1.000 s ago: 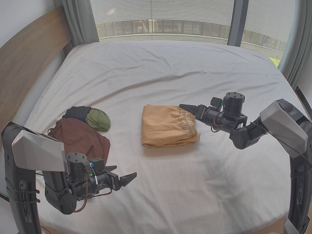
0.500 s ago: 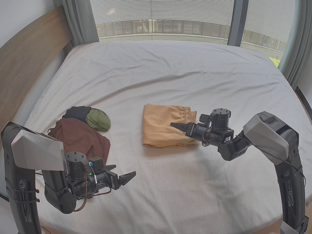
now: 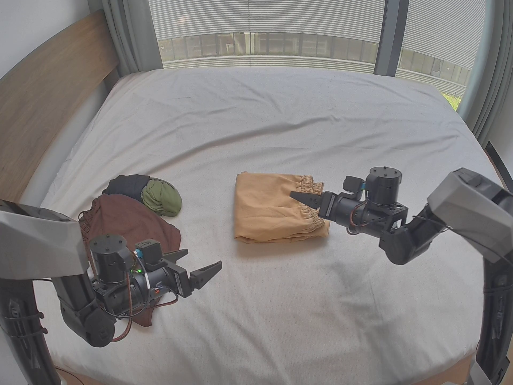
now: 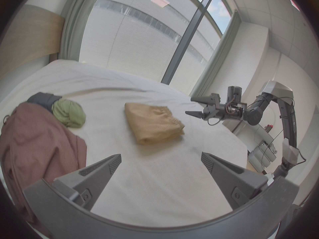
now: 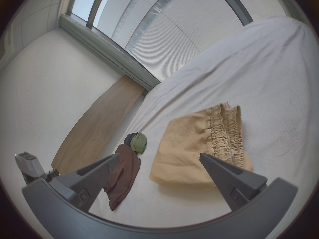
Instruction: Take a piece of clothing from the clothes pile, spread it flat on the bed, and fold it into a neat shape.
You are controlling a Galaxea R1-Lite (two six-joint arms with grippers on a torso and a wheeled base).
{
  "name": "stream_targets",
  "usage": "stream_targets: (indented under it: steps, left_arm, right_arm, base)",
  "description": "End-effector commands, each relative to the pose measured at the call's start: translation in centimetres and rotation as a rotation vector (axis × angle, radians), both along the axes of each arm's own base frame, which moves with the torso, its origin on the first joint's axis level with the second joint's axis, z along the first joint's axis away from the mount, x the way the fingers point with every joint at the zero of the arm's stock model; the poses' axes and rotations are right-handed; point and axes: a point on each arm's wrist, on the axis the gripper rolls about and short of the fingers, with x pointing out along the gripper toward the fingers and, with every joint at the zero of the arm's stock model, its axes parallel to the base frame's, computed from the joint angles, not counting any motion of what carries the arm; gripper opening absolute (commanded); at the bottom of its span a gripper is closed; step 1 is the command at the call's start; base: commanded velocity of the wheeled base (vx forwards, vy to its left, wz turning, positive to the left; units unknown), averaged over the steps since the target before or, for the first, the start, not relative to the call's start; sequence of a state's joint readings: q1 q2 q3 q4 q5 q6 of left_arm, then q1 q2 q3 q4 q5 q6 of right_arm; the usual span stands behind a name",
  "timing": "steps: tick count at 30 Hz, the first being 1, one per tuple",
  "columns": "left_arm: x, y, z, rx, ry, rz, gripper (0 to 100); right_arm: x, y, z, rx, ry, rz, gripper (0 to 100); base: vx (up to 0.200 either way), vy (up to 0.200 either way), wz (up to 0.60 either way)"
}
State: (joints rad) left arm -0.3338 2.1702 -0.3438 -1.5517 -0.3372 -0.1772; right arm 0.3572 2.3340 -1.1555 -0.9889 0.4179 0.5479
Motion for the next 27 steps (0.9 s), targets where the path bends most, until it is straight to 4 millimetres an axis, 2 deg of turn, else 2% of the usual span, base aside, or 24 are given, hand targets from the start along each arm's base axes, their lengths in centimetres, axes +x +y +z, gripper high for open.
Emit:
stream_targets:
  steps: [1, 2, 3, 5, 10, 11, 12, 13, 16, 19, 21, 23, 27]
  left_arm:
    - [-6.4, 1.6, 8.1, -0.091, -0.214, -0.112, 100]
    - [-7.9, 2.1, 8.7, -0.098, -0.225, -0.138, 100]
    - [-8.4, 2.2, 8.8, -0.1, -0.229, -0.146, 100]
    - [-10.5, 2.9, 9.5, -0.11, -0.257, -0.171, 100]
    - [-14.1, 4.3, 11.9, -0.154, -0.377, -0.188, 100]
    - [-14.6, 4.6, 12.2, -0.158, -0.389, -0.185, 100]
    - [-14.6, 4.6, 12.2, -0.158, -0.389, -0.185, 100]
    - [-16.1, 5.1, 12.8, -0.161, -0.405, -0.181, 100]
    - [-18.2, 5.9, 12.8, -0.153, -0.384, -0.182, 100]
    - [-20.4, 6.6, 12.5, -0.148, -0.36, -0.186, 100]
    - [-21.2, 6.9, 12.2, -0.146, -0.348, -0.192, 100]
    - [-23.3, 7.6, 11.4, -0.141, -0.322, -0.227, 100]
    - [-25.7, 8.4, 10.4, -0.149, -0.328, -0.253, 100]
  right_arm:
    - [-13.9, -6.3, 8.7, -0.145, -0.251, -0.035, 100]
    - [-16.4, -7.8, 8.8, -0.177, -0.259, -0.072, 100]
    - [-17.2, -8.2, 8.9, -0.181, -0.26, -0.081, 100]
    - [-21.0, -9.8, 9.2, -0.178, -0.283, -0.103, 100]
    - [-27.4, -12.8, 10.3, -0.162, -0.387, -0.192, 100]
    - [-28.2, -13.1, 10.3, -0.162, -0.399, -0.206, 100]
    - [-28.2, -13.1, 10.3, -0.162, -0.399, -0.206, 100]
    - [-30.0, -13.7, 10.7, -0.161, -0.434, -0.231, 100]
    - [-32.4, -14.2, 11.1, -0.159, -0.46, -0.251, 100]
    - [-34.3, -14.5, 11.3, -0.152, -0.477, -0.252, 100]
    - [-34.9, -14.6, 11.3, -0.149, -0.482, -0.254, 100]
    - [-36.6, -14.8, 11.0, -0.145, -0.499, -0.255, 100]
    - [-38.6, -15.2, 10.6, -0.135, -0.529, -0.272, 100]
  base:
    - [0.0, 0.0, 0.0]
    - [0.0, 0.0, 0.0]
    - [0.0, 0.0, 0.0]
    - [0.0, 0.0, 0.0]
    - [0.0, 0.0, 0.0]
    - [0.0, 0.0, 0.0]
    - [0.0, 0.0, 0.0]
    - [0.0, 0.0, 0.0]
    - [0.0, 0.0, 0.0]
    - [0.0, 0.0, 0.0]
    - [0.0, 0.0, 0.0]
    - [0.0, 0.0, 0.0]
    - [0.0, 0.0, 0.0]
